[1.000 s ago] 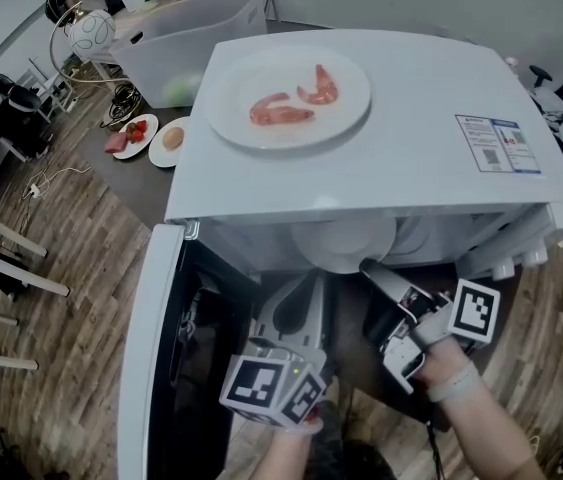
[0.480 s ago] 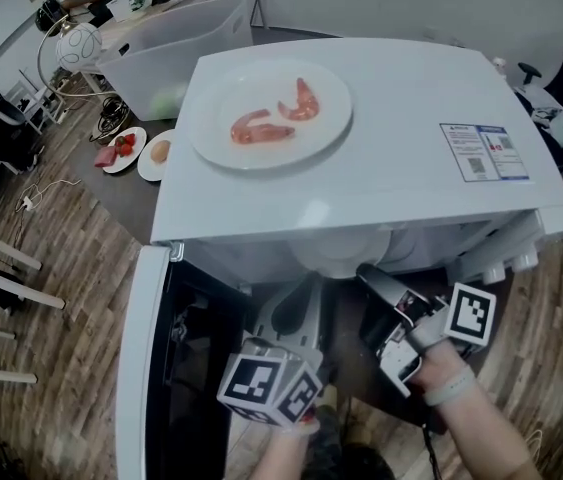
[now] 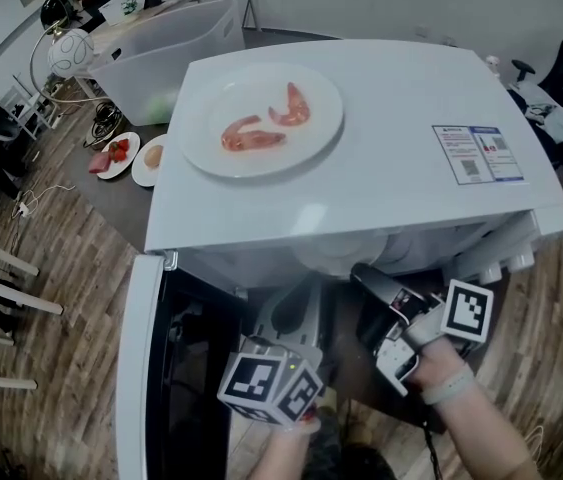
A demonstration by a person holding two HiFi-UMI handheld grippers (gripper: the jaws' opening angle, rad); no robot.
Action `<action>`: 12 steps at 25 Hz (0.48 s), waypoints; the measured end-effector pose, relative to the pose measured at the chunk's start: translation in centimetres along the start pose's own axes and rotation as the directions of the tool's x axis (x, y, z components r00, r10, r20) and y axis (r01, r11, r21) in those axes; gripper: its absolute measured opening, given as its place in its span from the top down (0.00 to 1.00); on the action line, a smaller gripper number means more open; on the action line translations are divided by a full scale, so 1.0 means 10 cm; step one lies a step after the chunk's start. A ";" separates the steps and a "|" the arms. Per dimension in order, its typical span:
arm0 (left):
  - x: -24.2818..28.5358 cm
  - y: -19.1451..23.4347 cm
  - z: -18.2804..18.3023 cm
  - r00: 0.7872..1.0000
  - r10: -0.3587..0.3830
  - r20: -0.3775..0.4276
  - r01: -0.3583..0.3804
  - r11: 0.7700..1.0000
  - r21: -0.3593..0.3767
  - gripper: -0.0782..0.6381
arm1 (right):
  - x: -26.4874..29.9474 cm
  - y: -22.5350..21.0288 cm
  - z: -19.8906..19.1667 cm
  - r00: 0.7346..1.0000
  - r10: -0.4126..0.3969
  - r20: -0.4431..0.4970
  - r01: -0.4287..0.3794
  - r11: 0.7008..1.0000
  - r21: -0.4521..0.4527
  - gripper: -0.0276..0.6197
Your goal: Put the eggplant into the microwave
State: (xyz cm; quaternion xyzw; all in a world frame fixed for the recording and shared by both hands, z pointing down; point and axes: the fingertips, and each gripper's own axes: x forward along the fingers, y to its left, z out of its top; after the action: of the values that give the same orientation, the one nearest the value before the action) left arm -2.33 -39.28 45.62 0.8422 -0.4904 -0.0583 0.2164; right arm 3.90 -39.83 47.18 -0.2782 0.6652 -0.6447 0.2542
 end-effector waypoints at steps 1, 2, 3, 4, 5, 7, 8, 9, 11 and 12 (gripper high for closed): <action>0.00 0.00 0.00 1.000 -0.002 -0.001 0.002 1.000 -0.002 0.88 | 0.02 0.01 0.00 1.000 0.002 0.001 -0.002 1.000 0.002 0.93; 0.00 -0.01 0.00 1.000 -0.003 -0.002 0.003 1.000 -0.003 0.88 | 0.03 0.03 0.00 1.000 0.005 0.001 -0.005 1.000 0.003 0.93; 0.00 -0.01 0.00 1.000 -0.005 -0.003 0.005 1.000 -0.005 0.88 | 0.05 0.04 0.00 1.000 0.006 0.000 -0.006 1.000 0.003 0.93; 0.01 -0.01 0.00 1.000 -0.006 -0.004 0.006 1.000 -0.006 0.88 | 0.06 0.04 -0.01 1.000 0.008 0.000 -0.008 1.000 0.005 0.93; 0.01 -0.01 0.00 1.000 -0.009 -0.005 0.009 1.000 -0.007 0.88 | 0.07 0.04 -0.01 1.000 0.008 0.000 -0.008 1.000 0.009 0.93; 0.02 -0.01 0.00 1.000 -0.015 -0.008 0.015 1.000 -0.006 0.88 | 0.07 0.04 -0.01 1.000 0.007 0.004 -0.007 1.000 0.026 0.93; 0.03 -0.01 0.00 1.000 -0.018 -0.009 0.018 1.000 -0.005 0.88 | 0.07 0.04 -0.02 1.000 0.002 0.006 -0.003 0.999 0.032 0.93; 0.03 -0.02 0.00 1.000 -0.020 -0.010 0.020 1.000 -0.006 0.88 | 0.07 0.03 -0.02 1.000 -0.004 0.006 0.004 0.999 0.033 0.93; 0.03 -0.03 0.00 1.000 -0.021 -0.011 0.021 1.000 -0.008 0.88 | 0.05 0.01 -0.02 1.000 -0.018 0.003 0.018 0.999 0.031 0.93; 0.03 -0.04 -0.01 1.000 -0.022 -0.012 0.022 1.000 -0.010 0.88 | 0.04 0.00 -0.02 1.000 -0.022 0.002 0.022 0.999 0.030 0.93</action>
State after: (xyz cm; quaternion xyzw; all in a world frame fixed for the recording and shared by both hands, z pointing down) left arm -1.83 -39.38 45.60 0.8468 -0.4795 -0.0578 0.2228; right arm 3.41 -39.96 47.17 -0.2824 0.6519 -0.6571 0.2518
